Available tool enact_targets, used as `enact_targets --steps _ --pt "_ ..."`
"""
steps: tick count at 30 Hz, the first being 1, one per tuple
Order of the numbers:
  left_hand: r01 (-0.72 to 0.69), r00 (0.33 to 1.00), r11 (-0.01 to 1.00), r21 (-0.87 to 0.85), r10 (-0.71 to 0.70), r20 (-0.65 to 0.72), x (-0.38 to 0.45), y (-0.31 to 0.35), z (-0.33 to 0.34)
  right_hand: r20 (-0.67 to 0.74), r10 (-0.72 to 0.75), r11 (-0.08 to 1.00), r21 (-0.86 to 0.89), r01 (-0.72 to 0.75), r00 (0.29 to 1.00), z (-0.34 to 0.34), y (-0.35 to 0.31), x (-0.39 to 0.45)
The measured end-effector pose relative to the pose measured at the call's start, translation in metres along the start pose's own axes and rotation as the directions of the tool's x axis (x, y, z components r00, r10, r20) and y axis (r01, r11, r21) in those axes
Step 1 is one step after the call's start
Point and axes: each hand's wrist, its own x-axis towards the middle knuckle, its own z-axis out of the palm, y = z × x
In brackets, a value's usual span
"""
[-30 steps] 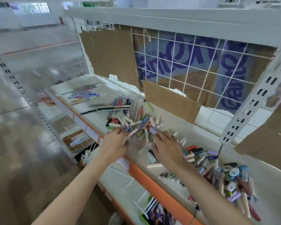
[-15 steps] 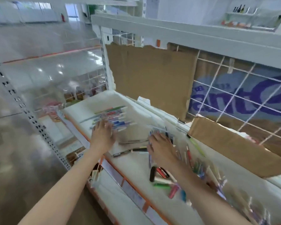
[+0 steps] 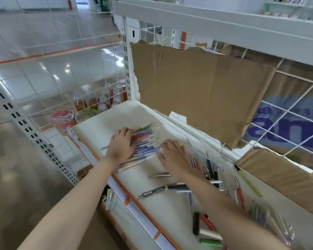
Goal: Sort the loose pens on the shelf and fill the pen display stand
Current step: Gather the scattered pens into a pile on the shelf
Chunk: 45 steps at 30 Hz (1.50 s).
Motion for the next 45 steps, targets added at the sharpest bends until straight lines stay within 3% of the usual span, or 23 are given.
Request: enact_targets --steps 6,11,13,19,22,27,31,34,40,45 --pt "-0.12 0.992 0.991 -0.052 0.121 0.029 -0.028 0.022 0.008 -0.051 0.084 0.996 -0.037 -0.086 0.995 -0.006 0.016 -0.003" --pt "-0.174 0.985 0.98 -0.094 0.175 0.002 -0.042 0.038 0.016 -0.027 0.445 0.894 -0.057 -0.445 0.895 -0.009 0.054 -0.029" --pt "-0.171 0.985 0.979 -0.113 0.173 0.001 -0.047 0.046 0.019 0.007 0.503 0.864 -0.024 -0.502 0.864 -0.007 0.062 -0.042" --pt "-0.224 0.973 0.963 -0.149 0.229 0.018 -0.063 0.081 0.026 -0.036 0.414 0.91 0.002 -0.414 0.909 -0.003 0.049 -0.07" --pt "-0.193 0.978 0.96 -0.201 0.205 0.041 -0.066 0.088 0.026 -0.127 0.409 0.911 0.0 -0.412 0.904 -0.005 0.055 -0.08" --pt "-0.008 0.999 0.981 -0.196 0.014 0.029 -0.041 0.098 0.021 -0.161 0.609 0.788 0.009 -0.616 0.777 -0.02 0.096 -0.09" --pt "0.042 0.993 0.998 -0.051 -0.036 0.111 -0.03 0.117 0.028 -0.157 0.642 0.762 0.021 -0.647 0.751 -0.018 0.092 -0.093" --pt "0.05 0.993 0.995 -0.091 -0.04 0.111 -0.029 0.126 0.032 -0.172 0.678 0.73 0.051 -0.681 0.714 -0.017 0.096 -0.103" --pt "-0.13 0.987 0.975 -0.181 0.145 0.071 -0.043 0.124 0.037 -0.155 0.658 0.752 0.187 -0.632 0.737 -0.014 0.103 -0.118" --pt "-0.17 0.983 0.974 -0.148 0.179 0.047 -0.052 0.128 0.04 -0.095 0.615 0.737 0.424 -0.527 0.783 -0.014 0.094 -0.122"
